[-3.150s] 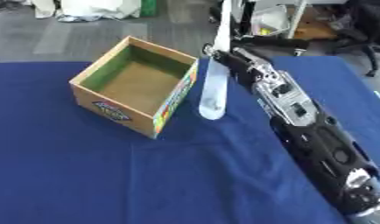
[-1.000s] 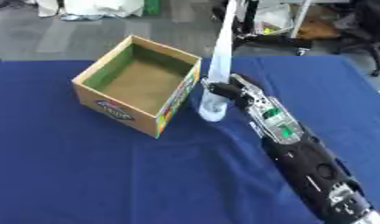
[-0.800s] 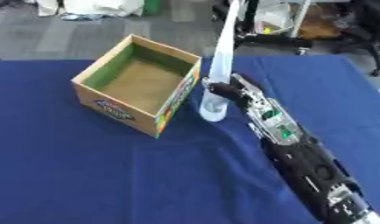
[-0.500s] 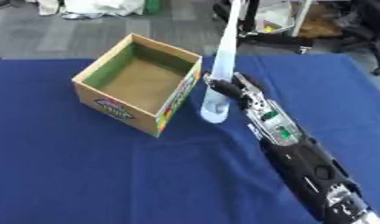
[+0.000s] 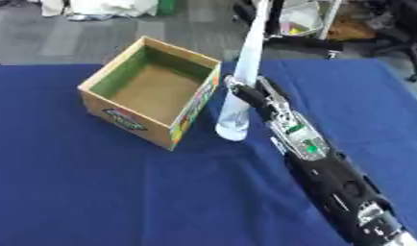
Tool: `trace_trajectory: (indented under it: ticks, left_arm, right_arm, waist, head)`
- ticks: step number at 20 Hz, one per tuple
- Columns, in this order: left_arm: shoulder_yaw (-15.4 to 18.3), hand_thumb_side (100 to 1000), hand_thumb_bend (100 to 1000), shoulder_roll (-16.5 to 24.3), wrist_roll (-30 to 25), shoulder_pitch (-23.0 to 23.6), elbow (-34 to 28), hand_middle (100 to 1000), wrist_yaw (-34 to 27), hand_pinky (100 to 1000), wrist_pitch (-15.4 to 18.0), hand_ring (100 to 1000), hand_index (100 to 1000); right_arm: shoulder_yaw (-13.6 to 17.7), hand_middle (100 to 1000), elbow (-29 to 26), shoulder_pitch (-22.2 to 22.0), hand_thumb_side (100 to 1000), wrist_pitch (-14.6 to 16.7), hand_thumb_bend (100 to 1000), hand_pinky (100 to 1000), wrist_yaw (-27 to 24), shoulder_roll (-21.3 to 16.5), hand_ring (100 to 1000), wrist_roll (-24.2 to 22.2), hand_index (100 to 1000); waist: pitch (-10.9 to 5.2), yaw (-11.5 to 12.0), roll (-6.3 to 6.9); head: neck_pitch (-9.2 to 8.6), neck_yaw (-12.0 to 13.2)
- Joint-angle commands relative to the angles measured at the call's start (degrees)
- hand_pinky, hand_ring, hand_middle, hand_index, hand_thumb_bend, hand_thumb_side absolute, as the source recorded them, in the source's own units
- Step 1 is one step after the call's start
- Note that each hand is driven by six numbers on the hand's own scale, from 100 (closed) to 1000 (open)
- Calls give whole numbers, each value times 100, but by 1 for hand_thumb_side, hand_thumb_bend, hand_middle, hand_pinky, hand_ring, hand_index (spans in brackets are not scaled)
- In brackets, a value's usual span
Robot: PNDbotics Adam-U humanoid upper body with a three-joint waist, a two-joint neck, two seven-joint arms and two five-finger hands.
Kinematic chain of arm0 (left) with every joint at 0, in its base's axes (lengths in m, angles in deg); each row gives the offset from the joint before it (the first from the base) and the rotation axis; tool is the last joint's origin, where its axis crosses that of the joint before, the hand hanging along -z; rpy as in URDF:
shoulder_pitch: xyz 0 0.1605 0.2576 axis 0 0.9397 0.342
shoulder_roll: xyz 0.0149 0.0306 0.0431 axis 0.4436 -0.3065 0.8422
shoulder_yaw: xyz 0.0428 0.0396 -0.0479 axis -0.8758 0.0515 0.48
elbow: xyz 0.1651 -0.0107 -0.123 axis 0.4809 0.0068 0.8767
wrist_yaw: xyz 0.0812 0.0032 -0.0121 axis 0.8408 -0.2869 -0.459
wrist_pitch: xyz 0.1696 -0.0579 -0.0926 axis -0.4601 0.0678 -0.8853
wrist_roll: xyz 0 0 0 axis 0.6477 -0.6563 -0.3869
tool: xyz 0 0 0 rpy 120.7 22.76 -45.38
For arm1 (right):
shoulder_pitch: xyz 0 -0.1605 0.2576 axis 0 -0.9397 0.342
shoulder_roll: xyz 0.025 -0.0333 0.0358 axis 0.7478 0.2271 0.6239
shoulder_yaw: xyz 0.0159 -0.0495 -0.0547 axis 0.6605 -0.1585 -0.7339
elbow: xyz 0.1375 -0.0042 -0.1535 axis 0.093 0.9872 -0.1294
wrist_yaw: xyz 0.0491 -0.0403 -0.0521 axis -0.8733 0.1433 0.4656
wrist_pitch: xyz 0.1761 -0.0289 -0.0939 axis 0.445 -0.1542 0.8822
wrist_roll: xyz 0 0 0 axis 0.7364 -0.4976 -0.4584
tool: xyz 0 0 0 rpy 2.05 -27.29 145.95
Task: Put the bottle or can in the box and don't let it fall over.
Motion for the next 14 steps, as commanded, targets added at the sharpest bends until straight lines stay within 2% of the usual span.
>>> trace_trajectory:
  ticks: [1,5,6,7,14]
  left_arm:
    - [25,633,401,114,-17,-64,-83,1000,-15,912,8,1000,777]
    - [30,634,402,123,-11,-55,-83,1000,-14,911,7,1000,777]
    - [31,633,402,124,-7,-54,-84,1000,-15,911,7,1000,777]
    - [32,633,402,125,-3,-54,-86,1000,-16,911,7,1000,777]
    - [35,628,408,125,52,-109,-138,1000,-34,911,-13,1000,776]
  right_arm:
    - [102,633,-278,147,470,159,100,897,-240,-224,552,102,215]
    - [145,607,-676,175,470,385,100,874,-535,-346,510,242,212]
    - [146,598,-781,190,518,434,100,873,-595,-387,502,259,210]
    - [144,598,-882,209,470,468,100,873,-654,-436,502,270,210]
    - [127,562,-1341,564,470,635,100,908,-1073,-850,482,244,207]
  waist:
    - [-102,-7,20]
    - [-115,-18,10]
    - [-120,-18,7]
    - [-124,-18,4]
    - [-179,11,-62]
  head:
    - [-15,13]
    - [-1,25]
    - [7,25]
    - [14,26]
    - [43,-42]
